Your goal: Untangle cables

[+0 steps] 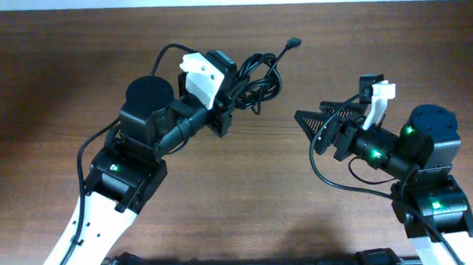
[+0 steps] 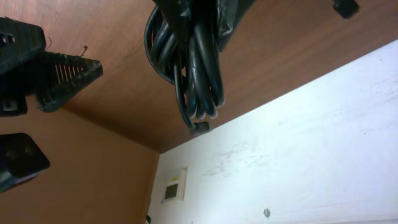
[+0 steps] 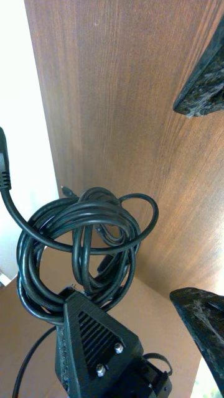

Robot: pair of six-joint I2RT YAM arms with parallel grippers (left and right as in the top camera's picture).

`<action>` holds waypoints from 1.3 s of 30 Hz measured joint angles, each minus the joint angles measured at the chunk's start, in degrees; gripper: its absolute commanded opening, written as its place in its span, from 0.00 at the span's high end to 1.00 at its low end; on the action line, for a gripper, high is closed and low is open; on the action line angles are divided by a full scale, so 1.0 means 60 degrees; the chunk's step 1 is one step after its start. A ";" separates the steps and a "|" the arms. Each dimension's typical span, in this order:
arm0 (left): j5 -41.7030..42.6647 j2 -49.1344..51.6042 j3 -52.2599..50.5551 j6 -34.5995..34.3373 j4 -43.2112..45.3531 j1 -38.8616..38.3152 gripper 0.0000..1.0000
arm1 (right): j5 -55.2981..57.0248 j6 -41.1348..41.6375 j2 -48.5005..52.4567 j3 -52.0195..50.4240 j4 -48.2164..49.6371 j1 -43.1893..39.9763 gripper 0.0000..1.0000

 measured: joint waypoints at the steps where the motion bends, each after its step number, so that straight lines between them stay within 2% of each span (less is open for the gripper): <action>1: -0.0022 0.0000 0.0000 -0.0025 0.0004 0.0000 1.00 | 0.0000 -0.0033 0.0000 0.0000 0.0000 0.0000 0.13; 6: -0.0055 0.0000 -0.0004 -0.0484 0.0583 0.0000 1.00 | 0.0000 0.0033 0.0000 0.0000 0.0047 0.0000 0.13; 11: -0.0055 0.0000 -0.0004 -0.1741 0.1370 0.0000 1.00 | -0.0197 0.0033 0.0000 0.0000 0.0219 0.0000 0.19; 21: -0.0055 0.0000 -0.0004 -0.4091 0.1490 -0.0004 1.00 | -0.1909 -0.1734 0.0000 0.0000 0.0346 0.0000 0.21; 30: -0.0087 0.0412 -0.0004 -0.4539 0.1603 -0.0831 1.00 | -0.2656 -0.2652 0.0004 0.0000 0.0331 0.0000 0.21; 39: 0.0047 0.0419 -0.0004 -0.4572 0.1650 -0.0841 1.00 | -0.2233 -0.2743 0.0004 0.0000 -0.0025 0.0000 0.21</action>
